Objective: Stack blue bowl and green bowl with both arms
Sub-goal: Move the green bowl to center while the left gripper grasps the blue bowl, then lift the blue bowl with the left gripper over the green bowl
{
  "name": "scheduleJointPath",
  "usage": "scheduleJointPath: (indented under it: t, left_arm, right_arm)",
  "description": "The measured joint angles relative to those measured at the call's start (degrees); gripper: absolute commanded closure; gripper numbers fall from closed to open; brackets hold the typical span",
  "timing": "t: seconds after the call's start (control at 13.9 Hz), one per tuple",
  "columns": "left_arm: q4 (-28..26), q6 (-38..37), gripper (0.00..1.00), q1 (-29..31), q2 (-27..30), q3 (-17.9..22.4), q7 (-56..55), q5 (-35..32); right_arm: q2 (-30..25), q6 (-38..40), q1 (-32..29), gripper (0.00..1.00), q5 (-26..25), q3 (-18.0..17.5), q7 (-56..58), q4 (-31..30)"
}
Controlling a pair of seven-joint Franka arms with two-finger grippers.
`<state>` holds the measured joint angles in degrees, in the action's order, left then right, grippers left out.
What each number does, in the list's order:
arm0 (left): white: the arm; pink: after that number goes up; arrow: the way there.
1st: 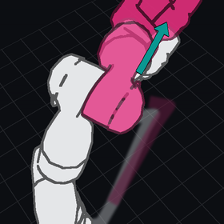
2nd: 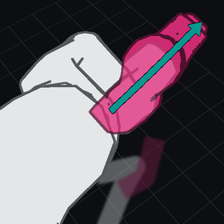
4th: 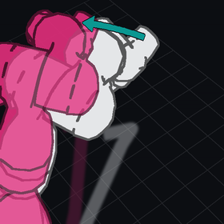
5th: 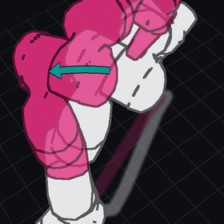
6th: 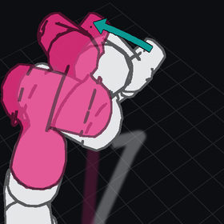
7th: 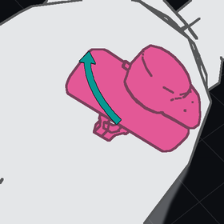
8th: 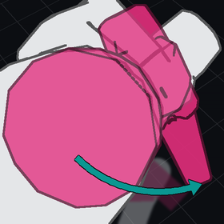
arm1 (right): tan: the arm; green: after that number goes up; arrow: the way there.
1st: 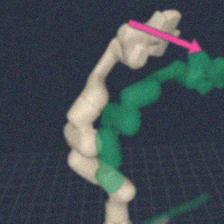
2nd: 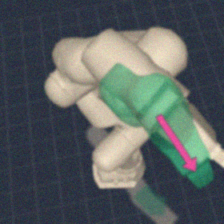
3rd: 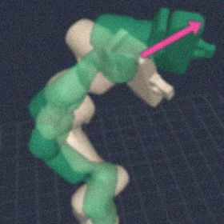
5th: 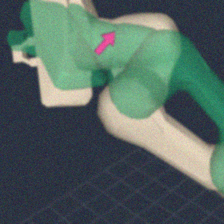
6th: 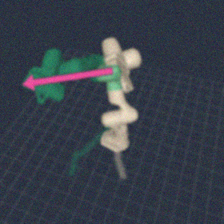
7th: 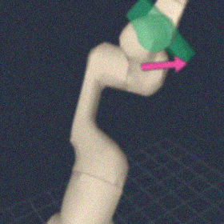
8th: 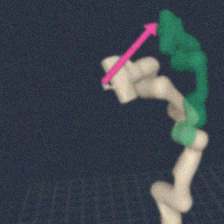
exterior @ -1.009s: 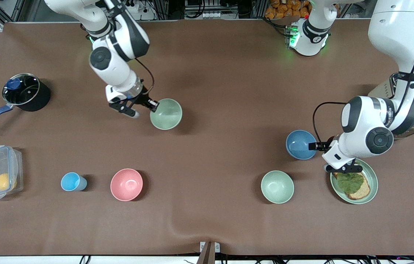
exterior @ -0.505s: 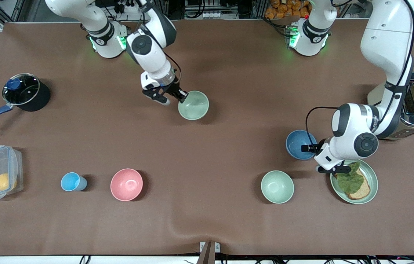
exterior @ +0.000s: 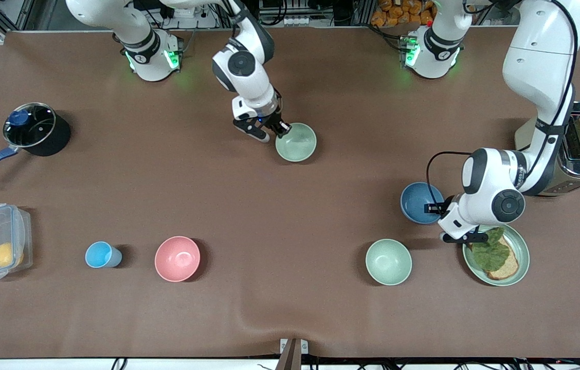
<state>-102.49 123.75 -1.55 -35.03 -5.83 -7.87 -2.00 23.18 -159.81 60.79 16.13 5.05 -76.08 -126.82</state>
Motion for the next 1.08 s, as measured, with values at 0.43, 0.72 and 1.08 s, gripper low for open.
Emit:
scheduleJointPath:
  t: [0.43,0.72,1.08]
  left_arm:
    - [0.06,-0.73,1.0,0.11,0.6,-0.05,0.31,0.76]
    - [0.1,-0.7,1.0,0.12,0.71,-0.05,0.3,0.78]
    - [0.48,-0.08,1.0,0.22,1.98,0.06,-0.31,3.46]
  right_arm:
    - [2.43,0.21,8.1,0.0,0.0,9.11,-0.94,2.34]
    - [2.79,5.0,7.44,0.0,0.0,10.08,-1.03,5.24]
    - [1.93,17.36,6.37,0.0,0.02,11.84,-2.03,12.71]
